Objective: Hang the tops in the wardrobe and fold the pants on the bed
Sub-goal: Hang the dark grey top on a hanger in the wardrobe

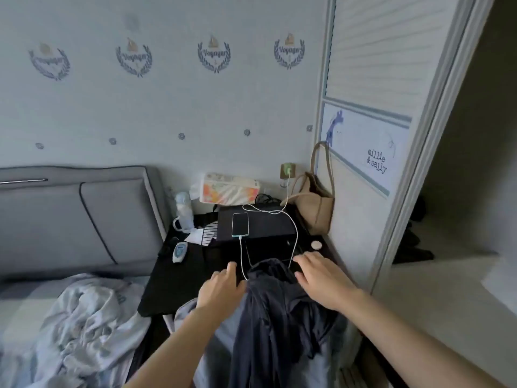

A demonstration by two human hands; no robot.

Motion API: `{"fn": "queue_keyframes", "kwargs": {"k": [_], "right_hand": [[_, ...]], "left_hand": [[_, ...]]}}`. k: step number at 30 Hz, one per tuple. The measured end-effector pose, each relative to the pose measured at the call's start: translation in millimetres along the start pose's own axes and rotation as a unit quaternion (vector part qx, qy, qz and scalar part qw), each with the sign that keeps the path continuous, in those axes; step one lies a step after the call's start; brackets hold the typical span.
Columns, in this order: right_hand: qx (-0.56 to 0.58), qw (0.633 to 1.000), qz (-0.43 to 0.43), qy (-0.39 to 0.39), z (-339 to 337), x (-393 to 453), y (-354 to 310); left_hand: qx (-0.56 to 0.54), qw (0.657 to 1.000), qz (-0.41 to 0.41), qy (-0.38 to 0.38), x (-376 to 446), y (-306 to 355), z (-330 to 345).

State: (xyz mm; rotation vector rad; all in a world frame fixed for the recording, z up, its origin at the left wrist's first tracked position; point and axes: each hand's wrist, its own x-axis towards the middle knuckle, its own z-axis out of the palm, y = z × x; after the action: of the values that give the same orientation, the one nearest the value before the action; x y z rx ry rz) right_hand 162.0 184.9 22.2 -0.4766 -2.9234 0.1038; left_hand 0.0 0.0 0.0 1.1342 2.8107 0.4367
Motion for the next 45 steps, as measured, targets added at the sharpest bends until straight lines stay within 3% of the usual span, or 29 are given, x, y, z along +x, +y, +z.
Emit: {"fn": "queue_keyframes", "kwargs": {"k": [3, 6, 11, 15, 18, 22, 24, 26, 29, 32, 35, 38, 42, 45], "right_hand": [[0.045, 0.993, 0.093, -0.062, 44, -1, 6], [0.050, 0.976, 0.176, -0.114, 73, -1, 17], [0.111, 0.970, 0.204, -0.065, 96, 6, 23], [0.167, 0.960, 0.223, -0.028, 93, 16, 19], [0.287, 0.909, 0.294, 0.072, 85, 22, 16], [0.461, 0.786, 0.390, 0.131, 64, 10, 13], [0.523, 0.734, 0.408, 0.146, 55, -9, 14], [0.535, 0.723, 0.412, 0.144, 50, -30, 14], [0.529, 0.736, 0.412, 0.097, 48, -59, 11], [0.468, 0.775, 0.422, -0.047, 54, -78, 13], [0.412, 0.789, 0.430, -0.148, 58, -88, 14], [0.410, 0.795, 0.430, -0.124, 59, -75, 16], [0.401, 0.818, 0.410, -0.035, 59, -35, 9], [0.379, 0.841, 0.386, -0.021, 62, -6, -8]], "left_hand": [[-0.007, 0.997, 0.011, -0.075, 16, -13, 39], [-0.113, 0.986, -0.051, -0.113, 34, -20, 62], [-0.222, 0.950, -0.098, -0.197, 67, -13, 94], [-0.296, 0.931, -0.123, -0.177, 90, 1, 91], [-0.439, 0.867, -0.171, -0.165, 100, 11, 83], [-0.634, 0.709, -0.279, -0.127, 96, 22, 69], [-0.652, 0.678, -0.320, -0.115, 95, 20, 64], [-0.655, 0.668, -0.335, -0.114, 92, 15, 57], [-0.608, 0.719, -0.309, -0.133, 79, 6, 47], [-0.510, 0.813, -0.232, -0.159, 58, -4, 41], [-0.419, 0.887, -0.160, -0.111, 36, -12, 35], [-0.387, 0.909, -0.133, -0.076, 16, -19, 28], [-0.363, 0.917, -0.147, -0.080, -4, -32, 18], [-0.359, 0.919, -0.158, -0.051, -17, -45, 9]]}}
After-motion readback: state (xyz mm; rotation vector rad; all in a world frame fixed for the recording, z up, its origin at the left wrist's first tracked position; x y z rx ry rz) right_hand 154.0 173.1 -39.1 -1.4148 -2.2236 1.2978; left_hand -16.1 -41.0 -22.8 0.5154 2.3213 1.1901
